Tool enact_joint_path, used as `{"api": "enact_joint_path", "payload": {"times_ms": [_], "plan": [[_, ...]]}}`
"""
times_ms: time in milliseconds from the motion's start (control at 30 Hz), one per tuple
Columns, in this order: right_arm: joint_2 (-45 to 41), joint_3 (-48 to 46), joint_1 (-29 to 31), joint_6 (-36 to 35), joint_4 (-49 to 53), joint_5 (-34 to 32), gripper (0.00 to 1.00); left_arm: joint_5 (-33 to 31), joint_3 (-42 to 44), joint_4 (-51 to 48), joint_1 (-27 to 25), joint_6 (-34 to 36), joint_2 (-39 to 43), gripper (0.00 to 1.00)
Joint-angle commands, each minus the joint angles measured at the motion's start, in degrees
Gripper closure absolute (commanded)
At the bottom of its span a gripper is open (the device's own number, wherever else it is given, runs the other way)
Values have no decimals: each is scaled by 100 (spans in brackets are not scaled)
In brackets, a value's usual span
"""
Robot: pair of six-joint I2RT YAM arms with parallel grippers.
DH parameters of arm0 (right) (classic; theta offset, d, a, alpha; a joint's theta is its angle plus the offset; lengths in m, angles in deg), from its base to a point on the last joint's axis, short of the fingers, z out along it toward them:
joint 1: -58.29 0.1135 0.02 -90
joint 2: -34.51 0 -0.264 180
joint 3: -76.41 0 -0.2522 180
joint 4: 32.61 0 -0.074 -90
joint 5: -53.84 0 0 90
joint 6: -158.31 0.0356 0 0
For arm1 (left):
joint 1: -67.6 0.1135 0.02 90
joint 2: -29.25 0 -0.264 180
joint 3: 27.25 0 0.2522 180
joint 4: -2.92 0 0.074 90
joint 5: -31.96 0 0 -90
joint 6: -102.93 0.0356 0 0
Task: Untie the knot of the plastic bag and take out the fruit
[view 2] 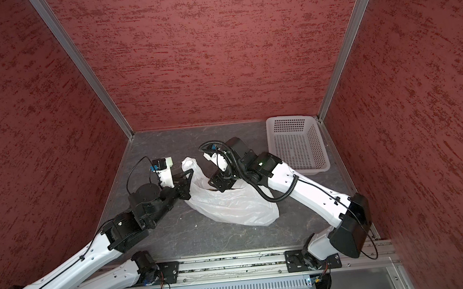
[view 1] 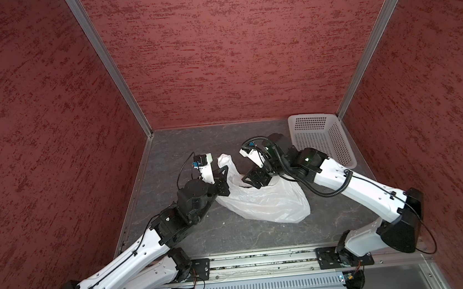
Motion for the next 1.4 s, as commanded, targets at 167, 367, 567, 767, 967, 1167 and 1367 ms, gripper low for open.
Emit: {"api": "enact_joint_path", "payload": {"times_ms": [167,367,567,767,967,1167,1367], "plan": [[471,92,249,-580,330,-451,27,296,216,3,68,101,333,100],[726,-301,307,-474,275,-1606,25,470,365,83,105,49,466,100],[932,-550,87,242,-60,-4162,24,454,650,-196,104,-99,804,100],[1541,55,-730,749,24,-5116,24,152,941,-857,108,-220,1221,100],[2097,848,-1068,338,-546,-5053,23,-32,1076,-702,186,-272,821,100],[2109,1106,-1016,-57,-610,-4242,23,132,462,-760,364,-367,101,22],[1739,692,-953,32,-720,-3734,22,452,-209,-789,445,-12,-359,1]]}}
